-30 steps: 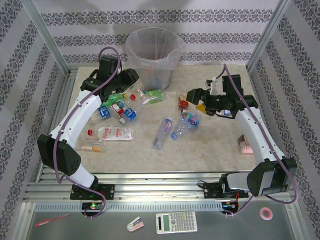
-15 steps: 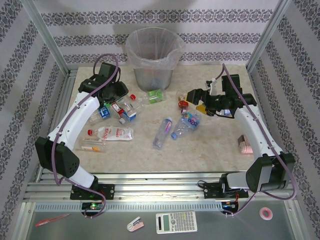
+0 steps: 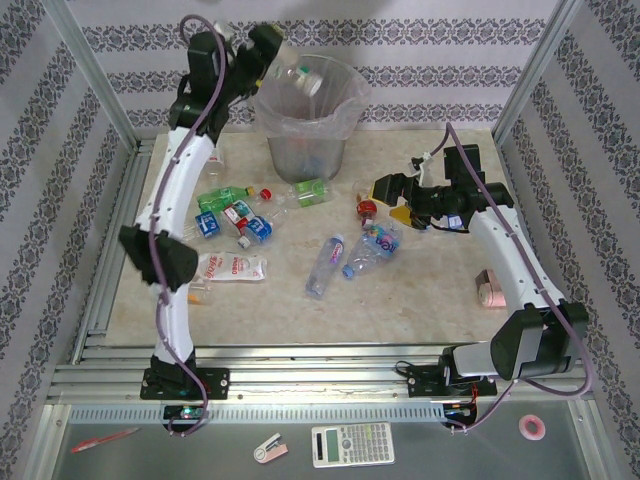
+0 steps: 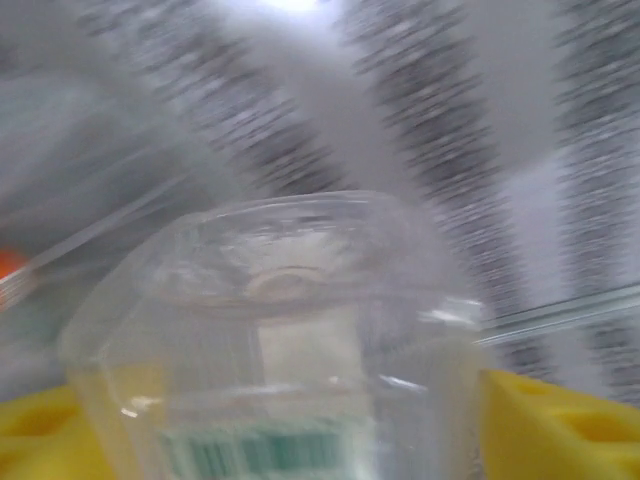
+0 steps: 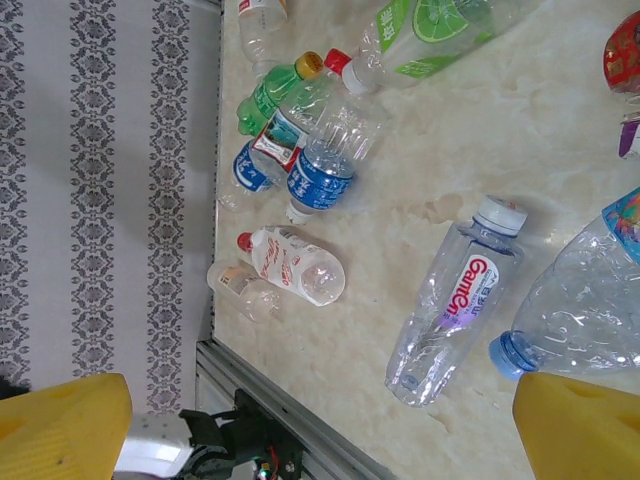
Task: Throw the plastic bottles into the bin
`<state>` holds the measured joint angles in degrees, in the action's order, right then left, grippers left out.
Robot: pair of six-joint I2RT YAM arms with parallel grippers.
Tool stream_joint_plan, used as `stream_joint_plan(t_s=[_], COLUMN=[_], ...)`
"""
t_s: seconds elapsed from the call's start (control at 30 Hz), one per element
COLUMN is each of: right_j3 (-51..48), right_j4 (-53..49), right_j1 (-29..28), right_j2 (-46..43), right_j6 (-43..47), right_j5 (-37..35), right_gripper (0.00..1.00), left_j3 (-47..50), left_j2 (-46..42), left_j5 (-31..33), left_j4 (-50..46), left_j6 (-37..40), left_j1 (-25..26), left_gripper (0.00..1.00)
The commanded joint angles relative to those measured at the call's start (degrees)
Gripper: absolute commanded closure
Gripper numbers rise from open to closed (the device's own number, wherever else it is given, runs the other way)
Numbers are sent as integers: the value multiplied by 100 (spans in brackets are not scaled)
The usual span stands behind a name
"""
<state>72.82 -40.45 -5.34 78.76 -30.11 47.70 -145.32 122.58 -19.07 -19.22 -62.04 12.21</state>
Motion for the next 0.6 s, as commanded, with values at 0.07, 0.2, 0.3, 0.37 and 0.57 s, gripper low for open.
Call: stream_joint_plan(t_s=[0.07, 0.2, 0.3, 0.37, 0.57], right_j3=[48, -25, -88, -86, -39], right_j4=[104, 12, -110, -251, -946], right_j1=[42, 55, 97, 112, 103], right_j2=[-65, -115, -57, 24, 453], right_j6=[-69, 31, 52, 119, 659], right_j5=[211, 54, -176, -383, -1481], right_gripper=[2, 2, 2, 2, 2], left_j3=[-2192, -1447, -923, -783, -748], left_j2=[975, 303, -194, -414, -953], left_j5=[-436, -95, 3, 9, 55], left_j4=[-1104, -1802, -1956, -2193, -3134], left_j6=[-357, 268, 582, 837, 1950], left_j1=[-167, -249, -283, -264, -104], left_gripper=[0, 0, 0, 0, 0])
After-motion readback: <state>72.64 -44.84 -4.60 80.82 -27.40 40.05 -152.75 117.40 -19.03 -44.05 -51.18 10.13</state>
